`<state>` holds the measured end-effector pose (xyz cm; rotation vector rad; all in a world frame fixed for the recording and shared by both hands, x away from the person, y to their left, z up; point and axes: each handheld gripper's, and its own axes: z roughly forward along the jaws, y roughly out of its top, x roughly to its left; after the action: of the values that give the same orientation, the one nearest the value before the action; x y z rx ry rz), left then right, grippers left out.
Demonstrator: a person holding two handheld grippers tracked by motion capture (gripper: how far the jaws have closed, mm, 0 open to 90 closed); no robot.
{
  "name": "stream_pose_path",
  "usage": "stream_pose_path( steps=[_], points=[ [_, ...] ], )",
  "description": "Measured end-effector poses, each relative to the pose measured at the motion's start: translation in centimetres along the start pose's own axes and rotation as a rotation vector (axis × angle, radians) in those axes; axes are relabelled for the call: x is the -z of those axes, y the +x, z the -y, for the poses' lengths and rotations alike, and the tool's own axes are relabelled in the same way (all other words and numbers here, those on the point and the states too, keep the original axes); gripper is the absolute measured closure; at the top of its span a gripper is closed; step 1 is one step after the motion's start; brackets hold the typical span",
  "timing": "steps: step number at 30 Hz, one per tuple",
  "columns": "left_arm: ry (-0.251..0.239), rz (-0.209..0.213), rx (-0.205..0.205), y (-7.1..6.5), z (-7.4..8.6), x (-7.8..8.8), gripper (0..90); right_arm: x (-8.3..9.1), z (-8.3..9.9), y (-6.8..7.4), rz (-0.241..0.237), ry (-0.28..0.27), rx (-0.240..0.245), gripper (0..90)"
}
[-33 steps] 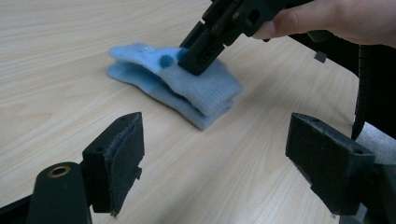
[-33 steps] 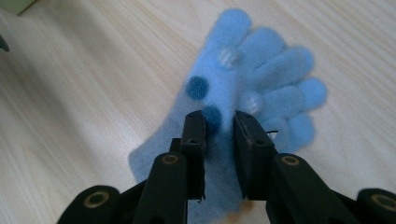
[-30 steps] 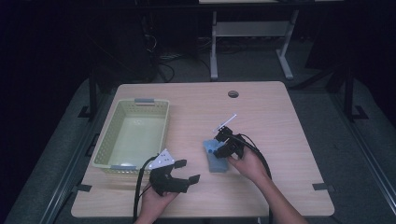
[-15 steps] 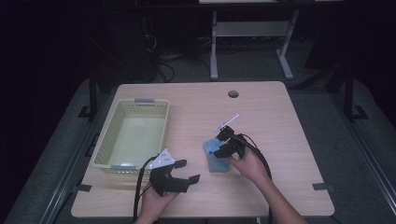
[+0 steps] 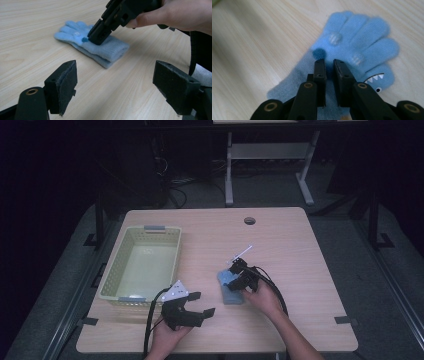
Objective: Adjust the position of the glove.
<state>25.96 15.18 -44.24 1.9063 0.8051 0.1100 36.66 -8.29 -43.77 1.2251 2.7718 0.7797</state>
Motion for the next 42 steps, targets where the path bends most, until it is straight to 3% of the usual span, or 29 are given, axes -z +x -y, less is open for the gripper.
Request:
stream_pose_path(
  steps=[7, 8, 12, 16, 21, 22, 24, 25, 27, 28, 29, 30, 33, 34, 35, 37, 38, 42],
  points=[
    [0.014, 0.014, 0.025, 0.1, -0.1, -0.3, 20.7, 2.0, 0.8, -0.5, -0.022, -0.077, -0.055, 66.0],
    [0.020, 0.010, 0.038, 0.0, -0.2, -0.6, 20.9, 2.5, 1.3, -0.9, -0.060, -0.095, -0.094, 64.0],
    [0.044, -0.004, 0.047, -0.1, -0.2, -1.2, 20.9, 3.3, 2.2, -1.4, -0.092, -0.133, -0.133, 58.5],
    [0.061, -0.009, 0.087, 0.1, -0.5, -1.8, 21.0, 3.5, 2.8, -1.8, -0.102, -0.141, -0.156, 54.4],
    [0.078, -0.015, 0.136, 0.5, -1.6, -2.7, 23.5, 3.2, 4.0, -2.7, -0.128, -0.163, -0.229, 44.9],
    [0.084, -0.018, 0.187, 0.9, -2.0, -3.1, 25.3, 3.0, 4.3, -2.7, -0.145, -0.165, -0.256, 43.8],
    [0.085, -0.015, 0.240, 1.4, -2.4, -3.6, 26.5, 2.9, 4.7, -2.6, -0.143, -0.166, -0.269, 42.9],
    [0.085, -0.015, 0.240, 1.4, -2.4, -3.6, 27.3, 2.9, 4.7, -2.6, -0.143, -0.166, -0.269, 42.9],
    [0.104, -0.012, 0.289, 1.7, -2.6, -4.1, 27.6, 2.7, 5.1, -2.7, -0.150, -0.166, -0.279, 42.4],
    [0.118, -0.009, 0.337, 2.1, -2.7, -4.7, 28.7, 2.6, 5.3, -2.8, -0.162, -0.165, -0.296, 44.9],
    [0.118, -0.009, 0.337, 2.1, -2.7, -4.7, 28.9, 2.6, 5.3, -2.8, -0.162, -0.165, -0.296, 44.9],
    [0.118, -0.005, 0.361, 2.3, -2.7, -4.9, 29.3, 2.6, 5.5, -2.9, -0.193, -0.178, -0.307, 45.9],
    [0.126, 0.009, 0.420, 2.8, -2.6, -5.6, 30.6, 2.6, 5.6, -3.0, -0.194, -0.184, -0.322, 45.7],
    [0.125, 0.010, 0.459, 3.0, -2.6, -6.1, 30.9, 2.6, 5.9, -3.3, -0.215, -0.202, -0.349, 45.4],
    [0.125, 0.010, 0.459, 3.0, -2.6, -6.1, 31.3, 2.6, 5.9, -3.5, -0.213, -0.209, -0.354, 45.4],
    [0.124, 0.022, 0.492, 3.3, -2.6, -6.4, 31.8, 2.6, 6.0, -3.6, -0.214, -0.216, -0.364, 45.4],
    [0.135, 0.026, 0.519, 3.5, -2.5, -6.8, 32.3, 2.5, 6.1, -3.6, -0.228, -0.205, -0.392, 45.2],
    [0.145, 0.031, 0.537, 3.5, -2.4, -7.2, 32.9, 2.0, 6.2, -3.4, -0.219, -0.188, -0.383, 45.4]
  ],
)
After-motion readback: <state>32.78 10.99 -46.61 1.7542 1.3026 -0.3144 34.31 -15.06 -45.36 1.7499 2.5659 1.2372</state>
